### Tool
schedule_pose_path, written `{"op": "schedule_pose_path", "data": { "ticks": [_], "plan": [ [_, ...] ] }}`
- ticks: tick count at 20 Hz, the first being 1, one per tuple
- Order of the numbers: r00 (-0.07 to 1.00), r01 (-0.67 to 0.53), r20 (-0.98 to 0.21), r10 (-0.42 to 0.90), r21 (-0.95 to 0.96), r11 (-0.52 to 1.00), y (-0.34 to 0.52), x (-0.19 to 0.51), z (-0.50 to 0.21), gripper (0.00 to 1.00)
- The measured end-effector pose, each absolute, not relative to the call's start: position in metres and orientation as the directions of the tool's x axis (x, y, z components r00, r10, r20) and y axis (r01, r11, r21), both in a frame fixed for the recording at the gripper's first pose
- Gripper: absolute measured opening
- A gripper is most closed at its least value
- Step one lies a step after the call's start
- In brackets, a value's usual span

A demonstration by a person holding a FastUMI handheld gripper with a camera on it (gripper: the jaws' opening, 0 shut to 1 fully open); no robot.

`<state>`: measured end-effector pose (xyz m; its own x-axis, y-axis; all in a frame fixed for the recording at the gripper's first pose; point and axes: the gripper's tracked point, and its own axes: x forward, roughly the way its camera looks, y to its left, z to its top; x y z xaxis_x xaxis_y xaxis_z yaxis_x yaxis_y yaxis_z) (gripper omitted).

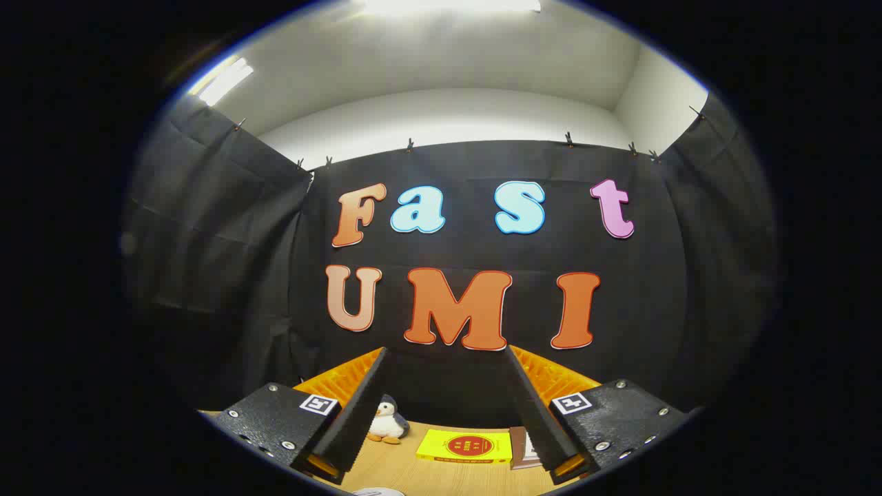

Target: Open the storage box then place both shoes into the box .Put the left shoe in first, then the right shoe, with the right side of both shoes facing outward in a uniform manner.

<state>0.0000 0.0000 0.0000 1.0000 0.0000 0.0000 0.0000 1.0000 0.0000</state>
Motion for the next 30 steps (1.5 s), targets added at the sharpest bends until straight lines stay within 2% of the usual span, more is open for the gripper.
{"op": "schedule_pose_path", "data": {
  "ticks": [19,30],
  "plan": [
    [0.998,-0.067,-0.012,0.068,0.01,0.998,0.028,-0.011,-0.011,0.97],
    [0.999,-0.051,-0.006,0.05,-0.015,0.999,0.028,-0.014,-0.016,0.98]
  ]
}}
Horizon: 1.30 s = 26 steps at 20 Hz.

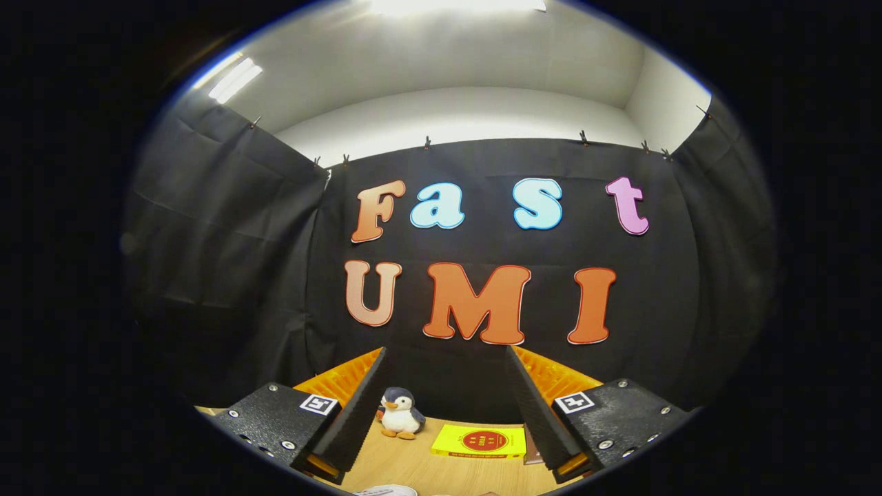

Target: Open the storage box then place both shoes into the box .Put the left shoe in first, then the right shoe, with the right side of both shoes facing outward in a uniform manner.

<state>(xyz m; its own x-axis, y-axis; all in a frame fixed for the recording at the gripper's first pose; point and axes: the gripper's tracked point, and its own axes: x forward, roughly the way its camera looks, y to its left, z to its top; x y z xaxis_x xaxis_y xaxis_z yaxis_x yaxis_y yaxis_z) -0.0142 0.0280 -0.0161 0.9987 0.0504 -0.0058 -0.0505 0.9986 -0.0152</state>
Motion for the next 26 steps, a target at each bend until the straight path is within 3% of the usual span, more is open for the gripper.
{"op": "schedule_pose_path", "data": {
  "ticks": [6,14,21,26],
  "plan": [
    [0.995,-0.09,-0.034,0.091,0.03,0.995,0.046,-0.014,-0.035,0.98],
    [0.92,-0.268,-0.238,0.313,0.202,0.942,0.124,-0.023,-0.122,0.99],
    [0.711,-0.324,-0.51,0.484,0.373,0.869,0.203,-0.05,-0.242,0.97],
    [0.535,-0.266,-0.592,0.602,0.559,0.786,0.251,-0.072,-0.302,0.98]
  ]
}}
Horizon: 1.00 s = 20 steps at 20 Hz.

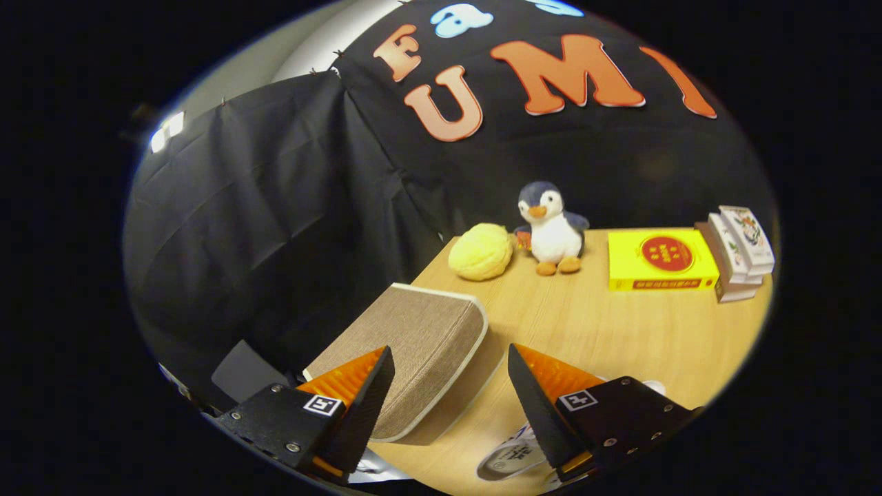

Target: Open the storage box then place both shoes into the box .Put the left shoe in first, then the right shoe, with the right side of both shoes facing outward in a uniform manner.

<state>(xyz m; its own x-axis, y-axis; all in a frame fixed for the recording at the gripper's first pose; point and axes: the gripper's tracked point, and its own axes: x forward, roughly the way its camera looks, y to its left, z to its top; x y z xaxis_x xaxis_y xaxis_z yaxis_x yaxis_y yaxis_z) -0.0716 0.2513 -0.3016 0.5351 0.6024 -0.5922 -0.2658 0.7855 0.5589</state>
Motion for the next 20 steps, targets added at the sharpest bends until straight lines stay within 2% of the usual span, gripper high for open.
{"op": "schedule_pose_path", "data": {
  "ticks": [7,13,20],
  "plan": [
    [0.348,-0.168,-0.65,0.676,0.666,0.727,0.289,-0.092,-0.363,0.98],
    [0.309,-0.022,-0.575,0.757,0.792,0.61,0.315,-0.091,-0.368,0.97],
    [0.24,0.016,-0.519,0.82,0.847,0.531,0.334,-0.098,-0.366,0.96]
  ]
}}
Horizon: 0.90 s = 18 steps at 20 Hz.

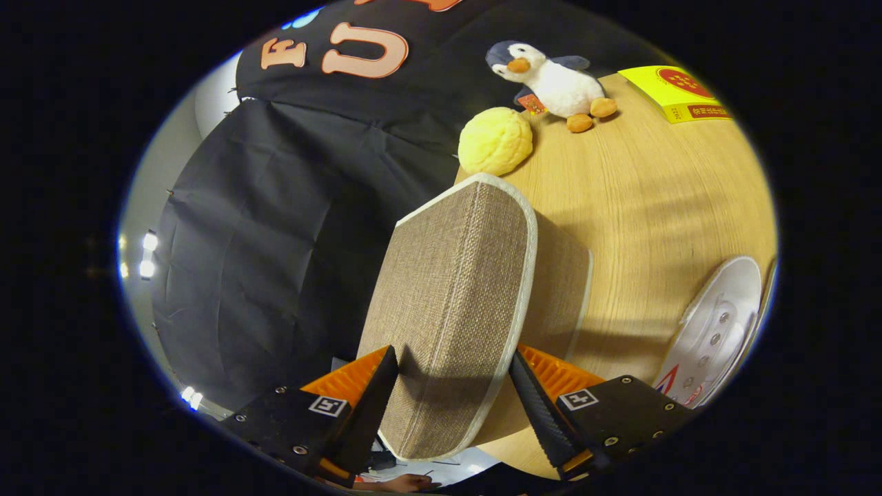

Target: Open the storage box then place both shoes into the box .Put the left shoe in first, then the right shoe, with the right side of both shoes facing outward in a uniform manner.

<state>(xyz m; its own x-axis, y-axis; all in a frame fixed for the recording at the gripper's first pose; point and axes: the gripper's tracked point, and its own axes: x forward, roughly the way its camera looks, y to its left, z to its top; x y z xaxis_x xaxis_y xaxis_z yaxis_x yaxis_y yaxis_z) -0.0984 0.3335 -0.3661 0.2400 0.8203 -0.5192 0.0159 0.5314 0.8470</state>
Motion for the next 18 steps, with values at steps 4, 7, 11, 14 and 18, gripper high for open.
{"op": "schedule_pose_path", "data": {
  "ticks": [4,7,11,14,18],
  "plan": [
    [0.256,0.051,-0.507,0.823,0.857,0.513,0.316,-0.096,-0.352,0.89],
    [0.301,0.071,-0.468,0.831,0.88,0.469,0.302,-0.089,-0.332,0.78],
    [0.305,0.082,-0.468,0.829,0.88,0.467,0.303,-0.087,-0.333,0.58],
    [0.261,0.088,-0.525,0.81,0.848,0.522,0.311,-0.095,-0.349,0.4],
    [0.269,0.106,-0.518,0.812,0.854,0.51,0.316,-0.093,-0.34,0.13]
  ]
}}
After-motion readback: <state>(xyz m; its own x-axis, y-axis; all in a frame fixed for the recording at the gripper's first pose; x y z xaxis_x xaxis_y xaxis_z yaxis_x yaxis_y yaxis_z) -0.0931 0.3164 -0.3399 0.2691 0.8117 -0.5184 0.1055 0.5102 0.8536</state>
